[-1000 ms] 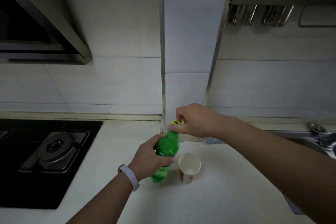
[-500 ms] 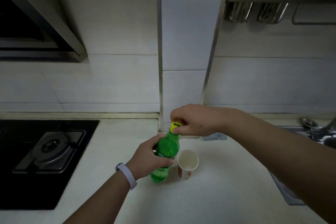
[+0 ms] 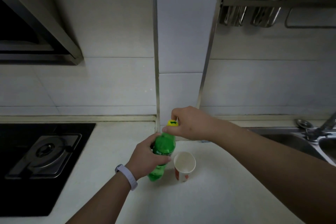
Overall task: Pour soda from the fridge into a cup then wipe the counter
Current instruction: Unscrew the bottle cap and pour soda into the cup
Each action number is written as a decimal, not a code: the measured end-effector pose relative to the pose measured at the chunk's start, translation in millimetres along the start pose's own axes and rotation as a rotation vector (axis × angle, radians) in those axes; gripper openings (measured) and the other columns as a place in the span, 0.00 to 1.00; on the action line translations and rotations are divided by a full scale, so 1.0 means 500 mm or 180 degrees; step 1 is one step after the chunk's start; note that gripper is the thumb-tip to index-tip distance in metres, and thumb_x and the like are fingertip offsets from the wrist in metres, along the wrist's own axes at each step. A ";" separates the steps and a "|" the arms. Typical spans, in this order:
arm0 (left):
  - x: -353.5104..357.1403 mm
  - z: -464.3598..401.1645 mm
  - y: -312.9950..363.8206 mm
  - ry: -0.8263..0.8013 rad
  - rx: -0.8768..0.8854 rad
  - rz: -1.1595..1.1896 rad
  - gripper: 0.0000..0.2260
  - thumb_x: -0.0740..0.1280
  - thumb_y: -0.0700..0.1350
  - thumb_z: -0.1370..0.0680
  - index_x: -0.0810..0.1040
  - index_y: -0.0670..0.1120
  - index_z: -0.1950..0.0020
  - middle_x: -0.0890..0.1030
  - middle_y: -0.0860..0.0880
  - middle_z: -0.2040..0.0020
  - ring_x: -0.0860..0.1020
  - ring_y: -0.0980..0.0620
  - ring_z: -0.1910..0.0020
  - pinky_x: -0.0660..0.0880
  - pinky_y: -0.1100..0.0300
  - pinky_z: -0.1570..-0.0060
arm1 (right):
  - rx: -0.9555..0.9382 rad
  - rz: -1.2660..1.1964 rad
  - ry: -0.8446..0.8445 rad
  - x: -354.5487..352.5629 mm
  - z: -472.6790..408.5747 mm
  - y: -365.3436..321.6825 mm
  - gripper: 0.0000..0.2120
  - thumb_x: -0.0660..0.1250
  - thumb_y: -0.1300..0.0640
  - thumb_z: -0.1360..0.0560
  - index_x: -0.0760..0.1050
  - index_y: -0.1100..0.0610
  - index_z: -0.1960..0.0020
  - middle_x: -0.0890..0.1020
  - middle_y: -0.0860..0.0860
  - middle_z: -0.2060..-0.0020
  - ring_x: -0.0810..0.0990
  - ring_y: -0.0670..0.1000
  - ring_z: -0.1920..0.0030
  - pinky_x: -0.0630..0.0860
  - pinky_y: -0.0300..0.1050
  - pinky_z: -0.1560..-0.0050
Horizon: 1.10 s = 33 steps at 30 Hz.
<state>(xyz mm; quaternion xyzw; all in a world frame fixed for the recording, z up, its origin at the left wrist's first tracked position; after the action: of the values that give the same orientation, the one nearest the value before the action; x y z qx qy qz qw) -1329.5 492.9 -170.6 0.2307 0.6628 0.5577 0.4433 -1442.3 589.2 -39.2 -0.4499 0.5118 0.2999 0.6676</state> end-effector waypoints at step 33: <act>0.023 -0.037 0.019 -0.0128 -0.0045 -0.0102 0.29 0.81 0.47 0.41 0.77 0.65 0.44 0.84 0.57 0.50 0.82 0.60 0.51 0.78 0.61 0.50 | -0.0292 0.0478 -0.0128 -0.030 -0.027 0.019 0.21 0.60 0.39 0.22 0.72 0.58 0.54 0.72 0.49 0.65 0.68 0.46 0.67 0.60 0.43 0.69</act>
<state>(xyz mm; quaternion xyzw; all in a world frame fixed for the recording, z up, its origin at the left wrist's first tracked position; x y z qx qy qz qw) -1352.6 494.8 -165.9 0.2280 0.6534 0.5504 0.4670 -1460.6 581.6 -28.7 -0.4342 0.5163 0.3812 0.6321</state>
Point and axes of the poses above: each hand's wrist, its own z-axis away from the middle knuckle, its own x-axis out of the palm, y = z × x, the point moved 6 cm from there along -z, towards the middle knuckle
